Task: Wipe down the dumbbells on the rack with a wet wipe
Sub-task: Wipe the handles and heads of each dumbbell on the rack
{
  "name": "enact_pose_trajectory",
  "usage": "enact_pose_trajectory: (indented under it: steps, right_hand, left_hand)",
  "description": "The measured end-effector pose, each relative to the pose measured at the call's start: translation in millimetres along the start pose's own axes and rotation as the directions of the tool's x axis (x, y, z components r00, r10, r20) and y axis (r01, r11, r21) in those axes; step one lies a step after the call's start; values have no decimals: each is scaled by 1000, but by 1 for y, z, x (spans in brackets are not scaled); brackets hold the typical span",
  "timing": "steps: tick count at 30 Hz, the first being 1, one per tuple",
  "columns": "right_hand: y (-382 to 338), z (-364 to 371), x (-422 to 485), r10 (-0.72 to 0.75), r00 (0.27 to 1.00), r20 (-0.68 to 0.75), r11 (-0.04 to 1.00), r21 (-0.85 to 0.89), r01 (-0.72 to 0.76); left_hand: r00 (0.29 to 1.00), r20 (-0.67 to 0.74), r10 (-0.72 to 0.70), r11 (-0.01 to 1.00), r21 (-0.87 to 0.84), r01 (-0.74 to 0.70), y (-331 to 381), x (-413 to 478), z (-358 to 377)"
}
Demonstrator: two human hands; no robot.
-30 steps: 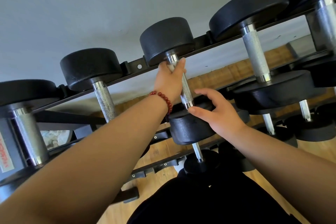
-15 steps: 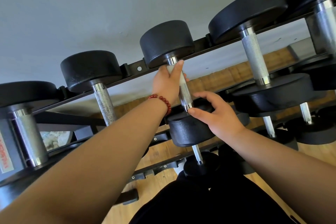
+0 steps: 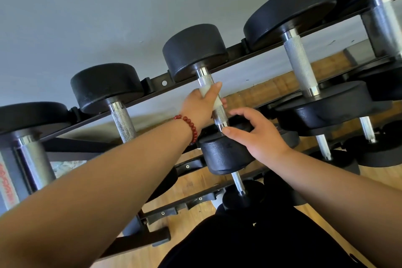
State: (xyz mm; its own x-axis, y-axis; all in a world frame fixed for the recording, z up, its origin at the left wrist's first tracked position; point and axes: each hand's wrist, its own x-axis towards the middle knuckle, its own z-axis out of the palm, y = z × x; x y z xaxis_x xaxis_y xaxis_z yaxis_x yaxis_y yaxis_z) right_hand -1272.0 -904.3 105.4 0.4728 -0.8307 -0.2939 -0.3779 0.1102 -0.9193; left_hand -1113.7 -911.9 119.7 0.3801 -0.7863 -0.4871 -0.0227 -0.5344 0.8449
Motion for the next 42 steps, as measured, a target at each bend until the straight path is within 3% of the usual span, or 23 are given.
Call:
enact_pose_trajectory:
  steps: [7, 9, 12, 19, 24, 26, 30, 36, 40, 42]
  right_hand:
    - [1, 0, 0, 7, 1000, 1, 1000, -5, -7]
    - [1, 1, 0, -4, 1000, -4, 1000, 2, 4]
    - [-1, 0, -1, -34, 999, 5, 999, 12, 33]
    - [0, -1, -1, 0, 1000, 19, 1000, 1, 0]
    - [-1, -1, -1, -33, 999, 10, 999, 33, 32]
    - [0, 0, -1, -30, 1000, 5, 999, 39, 30]
    - [1, 0, -1, -17, 1000, -9, 999, 35, 17]
    - [3, -2, -2, -5, 1000, -9, 999, 34, 5]
    - [5, -2, -4, -13, 1000, -27, 1000, 14, 13]
    - [5, -2, -3, -14, 1000, -25, 1000, 1, 14]
  left_hand:
    - [992, -119, -29, 951, -309, -10, 16, 11, 4]
    - [998, -60, -13, 978, -210, 0, 2, 0, 6]
    - [999, 24, 32, 987, 155, -35, -15, -7, 0]
    - [996, -95, 1, 993, -121, -13, 11, 8, 3]
    - [998, 70, 10, 958, 286, -29, -22, -15, 0]
    - [999, 49, 17, 957, 289, -31, -18, -11, -2]
    - [1000, 27, -5, 995, 103, 2, -14, -11, 4]
    - [977, 209, -40, 911, 410, -50, -27, -18, -11]
    - [961, 274, -47, 913, 402, -70, -23, -23, -13]
    - [966, 242, -87, 944, 329, 3, -20, -29, -11]
